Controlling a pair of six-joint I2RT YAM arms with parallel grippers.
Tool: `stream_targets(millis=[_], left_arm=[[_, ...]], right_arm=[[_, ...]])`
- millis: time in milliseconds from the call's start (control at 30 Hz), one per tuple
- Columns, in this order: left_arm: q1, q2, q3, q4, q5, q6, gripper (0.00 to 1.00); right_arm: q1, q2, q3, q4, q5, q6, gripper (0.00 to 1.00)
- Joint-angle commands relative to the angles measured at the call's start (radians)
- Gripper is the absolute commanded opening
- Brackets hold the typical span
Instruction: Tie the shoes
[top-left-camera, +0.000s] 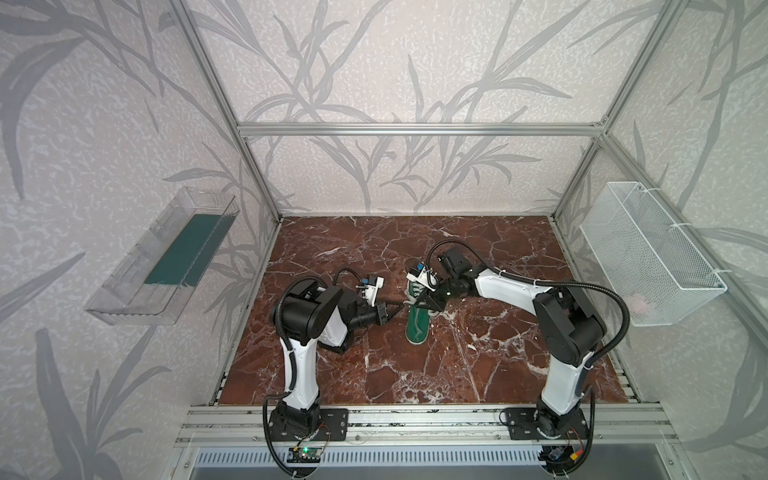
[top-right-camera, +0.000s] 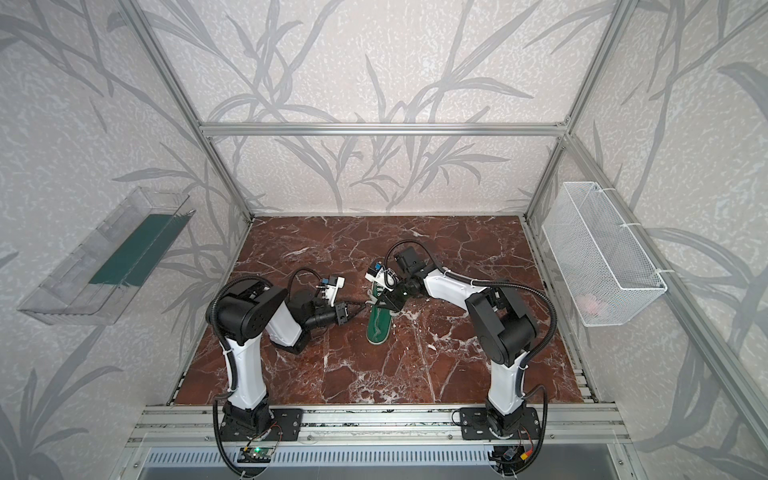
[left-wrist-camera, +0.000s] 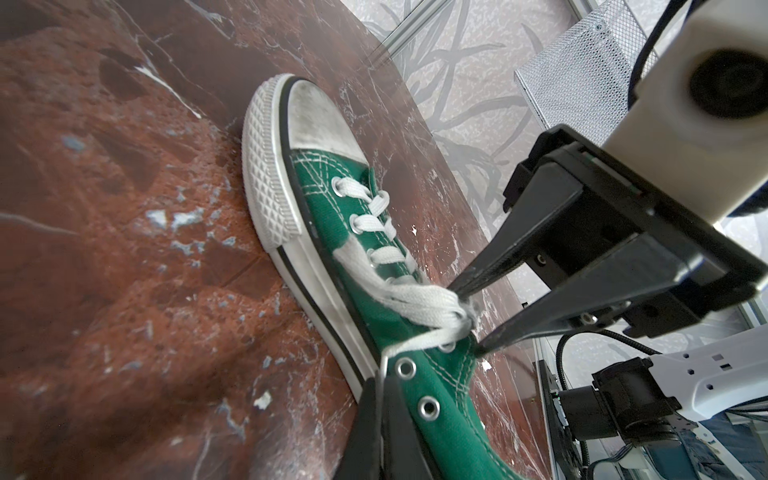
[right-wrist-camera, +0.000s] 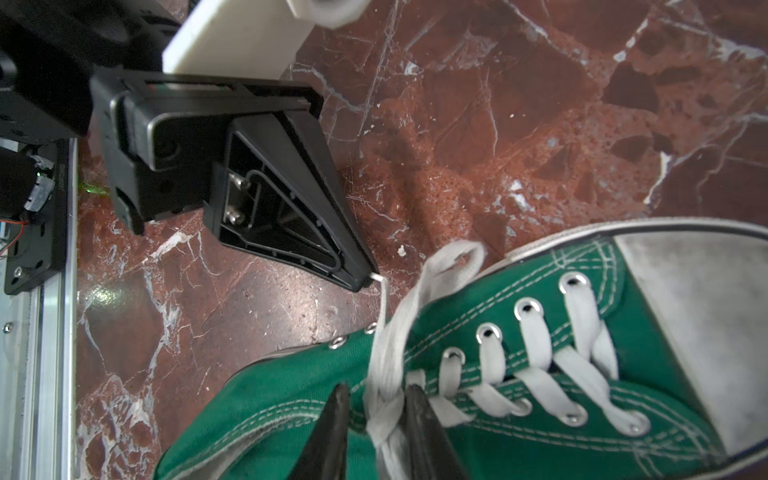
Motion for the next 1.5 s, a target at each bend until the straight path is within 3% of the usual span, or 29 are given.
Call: stream_targets(millis=[0, 1067, 1300, 1333, 1467], left_arm=[[0.006, -0.042, -0.021, -0.003, -0.031, 0.019, 0.00], [0.016, -0.224, -0.043, -0.390, -0.228, 0.187, 0.00], [0.016, -0.235, -0.014, -0.401, -0.181, 0.185, 0.00], [0.016, -0.236, -0.009, -0.399, -0.171, 0.184, 0.02], [0.016, -0.259, -0.015, -0.378, -0.161, 0.174, 0.34]], right_arm=[[0.003, 0.015, 0.029, -0.029, 0.029, -0.010, 0.21], [0.004, 0.015, 0.015, -0.019, 0.041, -0.003, 0.16], [0.003, 0.011, 0.016, -0.011, 0.010, 0.003, 0.17], [0.004, 0.005, 0.013, -0.002, 0.004, 0.007, 0.19], [0.004, -0.003, 0.012, 0.008, -0.010, 0.012, 0.22]])
